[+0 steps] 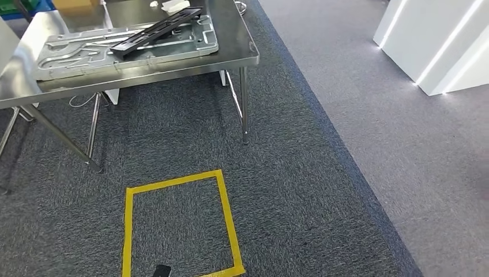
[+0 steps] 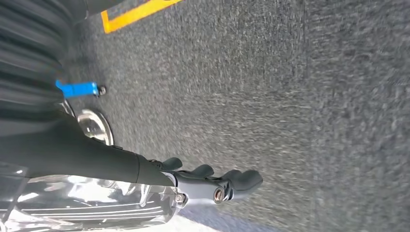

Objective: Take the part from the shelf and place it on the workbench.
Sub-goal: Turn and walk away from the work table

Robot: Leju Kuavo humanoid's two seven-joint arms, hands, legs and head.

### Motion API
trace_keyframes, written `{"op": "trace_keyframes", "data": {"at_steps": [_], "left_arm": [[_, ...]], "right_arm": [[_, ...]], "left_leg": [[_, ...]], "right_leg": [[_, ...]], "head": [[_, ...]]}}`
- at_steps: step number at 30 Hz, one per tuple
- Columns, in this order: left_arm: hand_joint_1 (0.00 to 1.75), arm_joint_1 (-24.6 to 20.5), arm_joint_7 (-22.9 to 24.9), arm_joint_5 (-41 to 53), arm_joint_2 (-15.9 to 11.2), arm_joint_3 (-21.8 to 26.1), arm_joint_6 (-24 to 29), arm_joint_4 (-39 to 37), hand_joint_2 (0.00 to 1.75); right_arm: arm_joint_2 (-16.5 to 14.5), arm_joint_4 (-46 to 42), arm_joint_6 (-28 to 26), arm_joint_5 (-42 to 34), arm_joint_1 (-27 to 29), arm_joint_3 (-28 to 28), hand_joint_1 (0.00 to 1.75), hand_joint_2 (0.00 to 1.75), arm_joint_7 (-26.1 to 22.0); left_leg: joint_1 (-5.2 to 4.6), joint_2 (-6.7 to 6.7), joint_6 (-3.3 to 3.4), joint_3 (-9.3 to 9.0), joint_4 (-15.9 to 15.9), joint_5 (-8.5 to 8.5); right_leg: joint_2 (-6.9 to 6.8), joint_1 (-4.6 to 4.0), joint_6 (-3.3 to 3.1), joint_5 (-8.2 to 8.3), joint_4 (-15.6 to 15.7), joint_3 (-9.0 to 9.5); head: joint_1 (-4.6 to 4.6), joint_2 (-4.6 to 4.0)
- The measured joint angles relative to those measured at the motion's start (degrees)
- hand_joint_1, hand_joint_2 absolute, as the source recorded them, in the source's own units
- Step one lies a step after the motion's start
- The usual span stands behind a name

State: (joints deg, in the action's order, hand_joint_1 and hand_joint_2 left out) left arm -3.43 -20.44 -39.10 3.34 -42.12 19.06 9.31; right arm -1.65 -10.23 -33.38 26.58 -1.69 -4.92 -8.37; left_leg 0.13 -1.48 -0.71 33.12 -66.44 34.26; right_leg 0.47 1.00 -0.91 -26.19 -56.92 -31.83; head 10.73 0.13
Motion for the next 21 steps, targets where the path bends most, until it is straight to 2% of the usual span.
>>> {"op": "trace_keyframes", "data": {"at_steps": [1,2,3,4,5,7,8,9,11,12,13,15,16,17,18,19,20,21], "left_arm": [[0.00,0.2,0.0,0.0,0.0,0.0,0.0,0.0,0.00],[0.00,0.3,0.0,0.0,0.0,0.0,0.0,0.0,0.00],[0.00,0.4,-0.1,0.0,-0.1,0.0,0.0,0.0,0.00],[0.00,0.4,-0.1,0.0,-0.1,0.0,0.0,0.0,0.00],[0.00,0.4,-0.1,0.0,-0.1,0.0,0.0,0.0,0.00],[0.00,0.5,-0.2,0.0,-0.2,0.0,0.0,0.0,0.00],[0.00,0.5,-0.2,0.0,-0.2,0.0,0.0,0.0,0.00],[0.00,0.5,-0.2,0.0,-0.3,0.0,0.0,0.0,0.00],[0.00,0.3,-0.2,0.0,-0.3,0.0,-0.1,0.0,0.00],[0.00,0.3,-0.2,0.0,-0.3,0.0,-0.1,0.0,0.00],[0.00,0.2,-0.1,0.0,-0.3,0.0,-0.1,0.0,0.00],[0.00,0.4,0.1,0.0,-0.3,0.0,-0.1,0.0,0.00],[0.00,0.5,0.2,0.0,-0.3,0.0,-0.1,0.0,0.00],[0.00,0.6,0.2,0.0,-0.3,0.0,-0.1,0.0,0.00],[0.00,0.7,0.3,0.0,-0.3,0.0,-0.2,0.0,0.00],[0.00,0.7,0.3,0.0,-0.3,0.0,-0.2,0.0,0.00],[0.00,0.7,0.3,0.0,-0.2,0.0,-0.3,0.0,0.00],[0.00,0.7,0.4,0.0,-0.2,-0.1,-0.3,0.0,0.00]], "right_arm": [[0.0,0.0,0.0,0.0,0.0,0.0,0.00,1.75,0.0],[0.0,0.0,0.0,0.0,0.0,0.0,0.00,1.75,-0.1],[0.0,0.0,0.0,0.0,0.0,0.0,0.00,1.75,-0.1],[0.0,0.0,0.0,0.0,0.0,0.0,0.00,1.75,-0.1],[0.0,0.0,0.0,0.0,0.0,0.0,0.00,1.75,-0.1],[-0.2,0.0,0.0,0.0,-0.1,0.0,0.00,1.75,-0.1],[-0.2,0.0,0.0,0.0,-0.1,0.0,0.00,1.75,-0.1],[-0.2,0.0,0.0,0.0,0.0,0.0,0.00,1.75,-0.1],[-0.2,0.0,0.0,0.0,0.2,0.0,0.00,1.75,0.1],[-0.2,0.0,0.0,0.0,0.3,0.0,0.00,1.75,0.2],[-0.3,0.0,0.0,0.1,0.4,0.0,0.00,1.75,0.3],[-0.3,0.0,0.0,0.2,0.1,0.0,0.00,1.75,0.6],[-0.3,0.0,0.0,0.4,0.0,0.0,0.00,1.75,0.7],[-0.3,0.0,-0.1,0.5,0.0,0.0,0.00,1.75,0.8],[-0.3,0.0,-0.1,0.6,0.0,0.0,0.00,1.75,0.8],[-0.3,0.0,-0.1,0.7,0.1,0.0,0.00,1.75,0.8],[-0.2,0.0,-0.1,0.8,0.2,0.0,0.00,1.75,0.8],[-0.2,0.0,-0.1,0.9,0.3,0.0,0.00,1.75,0.8]], "left_leg": [[0.10,0.61,-0.16,1.66,-3.7,1.55],[0.18,0.82,-0.27,2.75,-6.1,2.12],[0.25,0.90,-0.33,2.95,-6.5,1.54],[0.34,1.07,-0.31,2.12,-4.6,-0.09],[0.45,1.76,-0.23,0.52,-1.0,-2.32],[0.66,4.62,0.17,-2.56,6.2,-5.36],[0.66,5.69,0.41,-3.33,8.2,-5.88],[0.58,6.10,0.70,-3.56,8.9,-5.78],[0.50,4.81,1.46,-3.68,9.2,-6.05],[0.54,4.07,1.92,-3.82,9.5,-6.28],[0.60,3.26,2.40,-3.92,9.8,-6.51],[0.44,1.47,3.00,-3.96,10.1,-6.66],[0.30,0.52,3.16,-3.88,10.0,-6.61],[0.20,-0.43,3.17,-3.81,10.0,-6.55],[0.16,-1.29,3.13,-3.77,9.9,-6.46],[0.15,-2.08,3.02,-3.77,9.9,-6.34],[0.16,-2.78,2.85,-3.85,9.8,-6.19],[0.09,-3.44,2.59,-4.00,9.7,-5.99]], "right_leg": [[0.75,-0.03,-0.08,0.07,0.0,-0.13],[1.54,-0.05,-0.10,0.12,-0.1,-0.21],[2.37,-0.05,-0.07,0.16,-0.1,-0.24],[3.20,-0.05,0.00,0.18,-0.2,-0.23],[3.99,-0.04,0.09,0.20,-0.3,-0.21],[5.51,-0.09,0.52,0.24,-0.6,-0.44],[6.21,-0.04,0.86,0.34,-0.7,-0.71],[6.89,0.06,1.29,0.48,-0.8,-1.00],[7.79,0.28,2.15,0.73,-0.8,-1.46],[6.97,0.27,2.45,0.42,-1.3,-1.78],[5.44,0.19,2.67,-0.49,-2.7,-2.51],[1.74,0.15,2.99,-3.91,-8.8,-5.52],[0.79,0.21,3.20,-5.64,-12.6,-7.43],[0.34,0.30,3.39,-6.61,-15.5,-8.84],[0.04,0.37,3.54,-6.53,-16.6,-9.27],[-0.28,0.43,3.63,-5.48,-15.5,-8.55],[-0.93,0.45,3.63,-3.75,-12.3,-6.67],[-2.37,0.39,3.48,-2.24,-8.1,-4.35]], "head": [[0.00,0.00],[0.00,0.00],[0.00,0.00],[0.00,0.00],[0.00,0.00],[0.00,-0.01],[-0.01,-0.01],[-0.01,-0.01],[-0.01,0.00],[-0.02,0.00],[-0.02,0.00],[-0.03,0.00],[-0.02,0.00],[-0.02,0.00],[-0.02,0.00],[-0.02,0.00],[-0.02,0.00],[-0.02,0.00]]}}
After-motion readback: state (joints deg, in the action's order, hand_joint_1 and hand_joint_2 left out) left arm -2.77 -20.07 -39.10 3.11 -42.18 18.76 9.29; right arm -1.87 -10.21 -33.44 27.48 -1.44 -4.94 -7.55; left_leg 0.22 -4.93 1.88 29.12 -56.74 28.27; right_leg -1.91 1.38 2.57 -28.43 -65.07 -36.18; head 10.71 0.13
